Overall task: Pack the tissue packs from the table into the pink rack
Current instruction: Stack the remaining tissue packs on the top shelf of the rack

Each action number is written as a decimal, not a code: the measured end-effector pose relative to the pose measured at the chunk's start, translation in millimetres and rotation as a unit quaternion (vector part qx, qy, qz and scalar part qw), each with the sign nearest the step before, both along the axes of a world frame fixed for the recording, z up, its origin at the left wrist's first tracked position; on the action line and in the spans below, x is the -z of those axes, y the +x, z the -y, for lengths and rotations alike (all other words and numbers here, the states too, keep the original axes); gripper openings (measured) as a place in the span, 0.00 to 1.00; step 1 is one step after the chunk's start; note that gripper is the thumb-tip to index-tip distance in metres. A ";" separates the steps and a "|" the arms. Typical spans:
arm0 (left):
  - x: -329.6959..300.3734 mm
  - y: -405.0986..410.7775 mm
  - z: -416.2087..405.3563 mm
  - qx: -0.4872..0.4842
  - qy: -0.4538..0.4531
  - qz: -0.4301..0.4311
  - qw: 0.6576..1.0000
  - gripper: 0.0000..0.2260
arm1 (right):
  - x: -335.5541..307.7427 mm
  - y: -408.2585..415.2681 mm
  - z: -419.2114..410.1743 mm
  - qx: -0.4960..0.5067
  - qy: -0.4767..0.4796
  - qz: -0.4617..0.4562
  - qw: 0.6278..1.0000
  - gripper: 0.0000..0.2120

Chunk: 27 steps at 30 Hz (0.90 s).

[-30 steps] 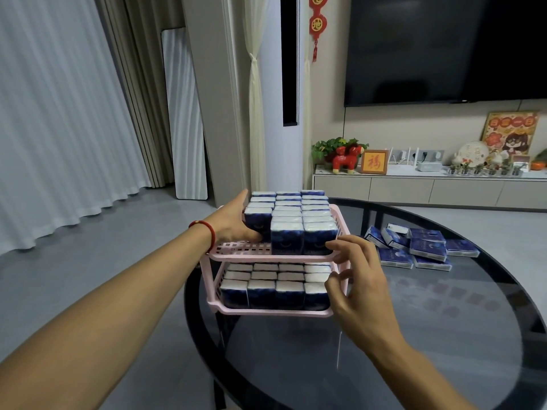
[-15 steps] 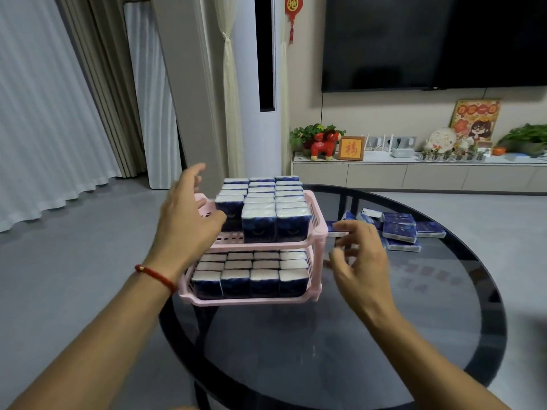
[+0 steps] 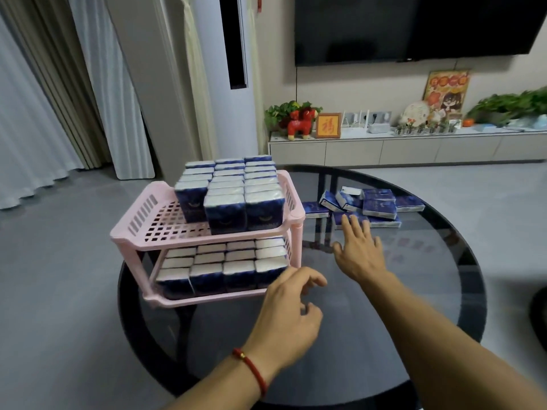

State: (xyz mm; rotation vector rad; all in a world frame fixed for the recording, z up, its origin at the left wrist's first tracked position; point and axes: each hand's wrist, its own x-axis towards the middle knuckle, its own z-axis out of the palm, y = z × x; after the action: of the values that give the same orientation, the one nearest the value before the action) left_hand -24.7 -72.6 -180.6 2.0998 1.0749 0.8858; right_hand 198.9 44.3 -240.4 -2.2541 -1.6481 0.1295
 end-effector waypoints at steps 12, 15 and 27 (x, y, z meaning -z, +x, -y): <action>16.5 39.5 -9.1 -0.073 -0.158 0.027 0.984 0.12 | -8.2 10.6 54.8 -0.101 0.100 -0.038 0.989 0.14; 20.4 50.7 -13.4 -0.101 -0.255 0.110 0.955 0.15 | -21.5 15.0 97.3 -0.170 0.103 -0.062 0.978 0.16; 18.3 45.9 -13.2 -0.021 -0.365 0.204 0.908 0.23 | -25.9 51.7 63.6 -0.066 0.110 -0.027 0.991 0.29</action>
State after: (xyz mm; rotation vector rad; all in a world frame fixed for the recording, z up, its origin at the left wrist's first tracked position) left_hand 21.1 -59.4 -199.0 1.2132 1.0142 0.7380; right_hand 250.6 -19.3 -214.5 -1.9626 -1.6937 0.0372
